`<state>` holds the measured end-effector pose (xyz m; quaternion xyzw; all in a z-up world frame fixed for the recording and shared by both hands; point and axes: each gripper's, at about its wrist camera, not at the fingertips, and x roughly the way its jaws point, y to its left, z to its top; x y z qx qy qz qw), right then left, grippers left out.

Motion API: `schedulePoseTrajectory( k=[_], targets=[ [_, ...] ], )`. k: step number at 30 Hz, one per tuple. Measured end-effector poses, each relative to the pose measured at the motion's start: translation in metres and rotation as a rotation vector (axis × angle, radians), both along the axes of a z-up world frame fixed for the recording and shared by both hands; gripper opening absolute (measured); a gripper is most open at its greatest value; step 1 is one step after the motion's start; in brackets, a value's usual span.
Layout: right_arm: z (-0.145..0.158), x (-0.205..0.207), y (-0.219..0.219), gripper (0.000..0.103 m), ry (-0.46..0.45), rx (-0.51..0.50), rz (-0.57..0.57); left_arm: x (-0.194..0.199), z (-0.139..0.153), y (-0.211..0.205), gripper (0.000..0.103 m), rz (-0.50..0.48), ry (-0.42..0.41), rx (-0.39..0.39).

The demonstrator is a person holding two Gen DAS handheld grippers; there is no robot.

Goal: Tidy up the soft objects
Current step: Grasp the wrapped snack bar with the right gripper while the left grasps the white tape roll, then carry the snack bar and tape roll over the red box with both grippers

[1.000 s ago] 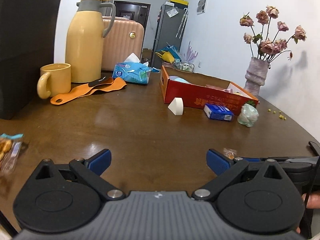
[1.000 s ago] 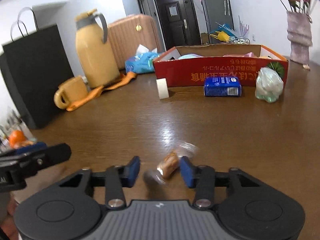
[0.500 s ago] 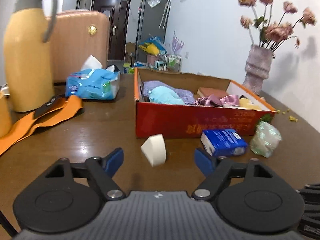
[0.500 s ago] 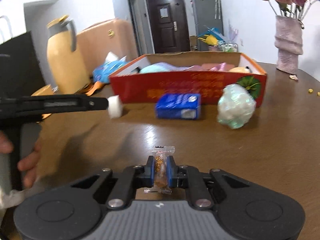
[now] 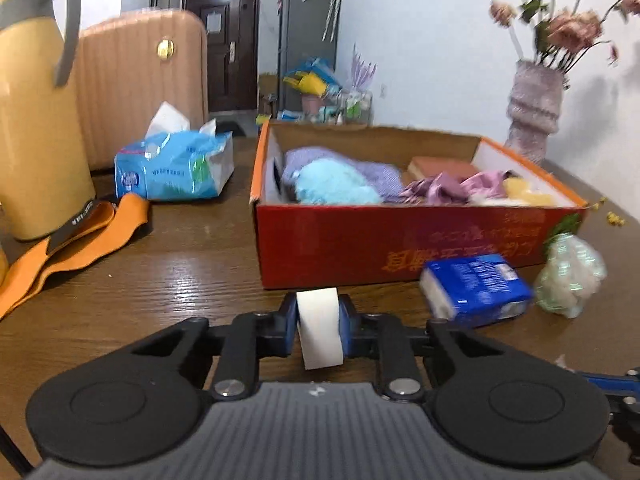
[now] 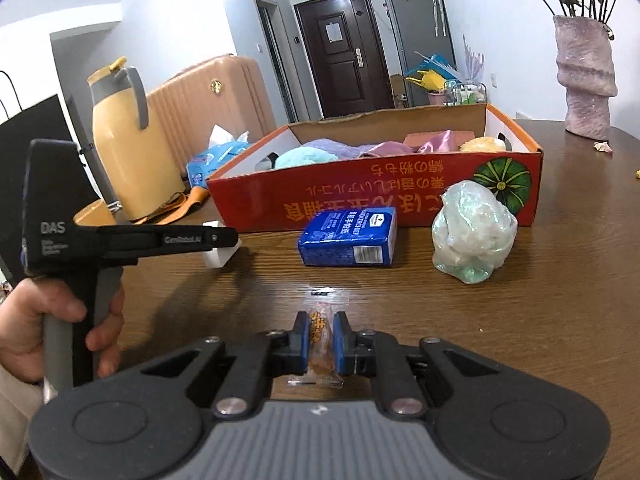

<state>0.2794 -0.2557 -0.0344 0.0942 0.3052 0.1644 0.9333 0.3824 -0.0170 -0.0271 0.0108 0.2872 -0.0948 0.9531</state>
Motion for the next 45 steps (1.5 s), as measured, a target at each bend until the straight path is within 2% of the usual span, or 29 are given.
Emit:
schedulePoseTrajectory(
  k=[2, 6, 14, 23, 30, 35, 40, 45],
  targets=[
    [0.004, -0.011, -0.002, 0.012, -0.008, 0.010, -0.001, -0.023, 0.009, -0.004, 0.020, -0.016, -0.033, -0.005],
    [0.012, -0.043, -0.005, 0.012, -0.028, 0.018, 0.000, -0.077, 0.025, -0.008, 0.020, -0.062, -0.062, -0.076],
    [0.021, -0.112, -0.009, 0.012, -0.060, 0.058, 0.002, -0.172, 0.038, -0.019, 0.020, -0.107, -0.084, -0.087],
    [0.040, -0.172, -0.010, 0.012, -0.136, 0.097, 0.020, -0.234, 0.056, -0.022, 0.020, -0.122, -0.148, -0.118],
    [0.050, -0.197, -0.013, 0.012, -0.180, 0.097, 0.016, -0.255, 0.065, -0.023, 0.020, -0.144, -0.179, -0.138],
    [0.053, -0.196, -0.016, 0.012, -0.195, 0.092, 0.011, -0.253, 0.067, -0.024, 0.020, -0.151, -0.191, -0.145],
    [0.060, -0.175, -0.021, 0.012, -0.203, 0.089, 0.011, -0.230, 0.072, -0.027, 0.020, -0.159, -0.206, -0.141],
    [0.078, -0.126, -0.024, 0.012, -0.234, 0.046, 0.007, -0.177, 0.088, -0.032, 0.020, -0.172, -0.234, -0.116]
  ],
)
